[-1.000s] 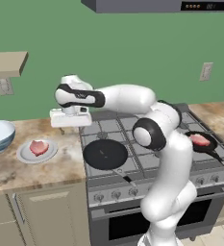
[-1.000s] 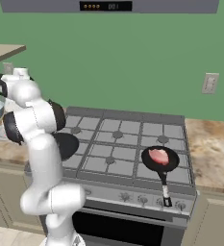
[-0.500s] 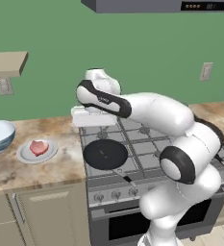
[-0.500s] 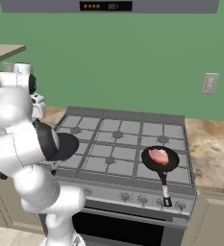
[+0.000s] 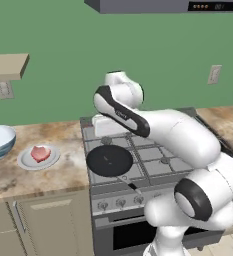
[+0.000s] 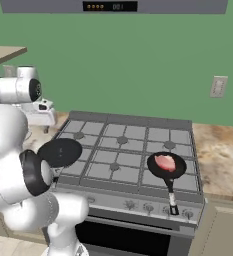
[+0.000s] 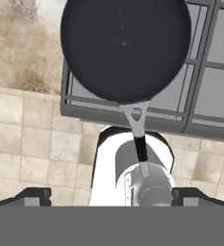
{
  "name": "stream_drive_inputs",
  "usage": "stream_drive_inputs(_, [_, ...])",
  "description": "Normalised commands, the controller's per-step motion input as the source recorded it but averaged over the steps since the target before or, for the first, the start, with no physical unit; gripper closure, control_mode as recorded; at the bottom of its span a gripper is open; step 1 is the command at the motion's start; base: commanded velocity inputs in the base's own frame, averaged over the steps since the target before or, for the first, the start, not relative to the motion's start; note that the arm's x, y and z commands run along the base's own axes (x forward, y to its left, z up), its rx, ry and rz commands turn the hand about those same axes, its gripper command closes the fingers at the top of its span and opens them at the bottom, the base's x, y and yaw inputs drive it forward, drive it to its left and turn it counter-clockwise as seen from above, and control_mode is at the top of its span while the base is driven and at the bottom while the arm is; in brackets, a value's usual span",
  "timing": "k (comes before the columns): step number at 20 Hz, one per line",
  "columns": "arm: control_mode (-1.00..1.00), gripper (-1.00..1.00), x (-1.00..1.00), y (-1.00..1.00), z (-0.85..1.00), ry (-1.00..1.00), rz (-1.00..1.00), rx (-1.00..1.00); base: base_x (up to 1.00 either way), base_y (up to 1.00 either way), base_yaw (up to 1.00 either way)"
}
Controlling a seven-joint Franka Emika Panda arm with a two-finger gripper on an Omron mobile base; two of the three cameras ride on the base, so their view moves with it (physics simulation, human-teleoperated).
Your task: Place one of the steaks on the plate and the other in the bowl. Then place the bowl in the fridge.
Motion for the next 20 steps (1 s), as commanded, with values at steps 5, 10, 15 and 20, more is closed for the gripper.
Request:
stream_drive_inputs(5, [-1.0, -1.0, -0.11, -0.69, 0.02, -0.01, 0.1, 0.0, 0.0, 0.0, 0.0])
stream_drive_inputs(10, [-1.0, -1.0, -0.19, -0.73, 0.0, 0.0, 0.07, 0.0, 0.0, 0.0, 0.0])
stream_drive_inputs(15, [-1.0, -1.0, 0.0, -0.9, 0.0, 0.06, 0.07, 0.0, 0.0, 0.0, 0.0])
stream_drive_inputs(20, [-1.0, -1.0, 0.0, -0.93, 0.0, 0.16, 0.05, 0.08, 0.0, 0.0, 0.0])
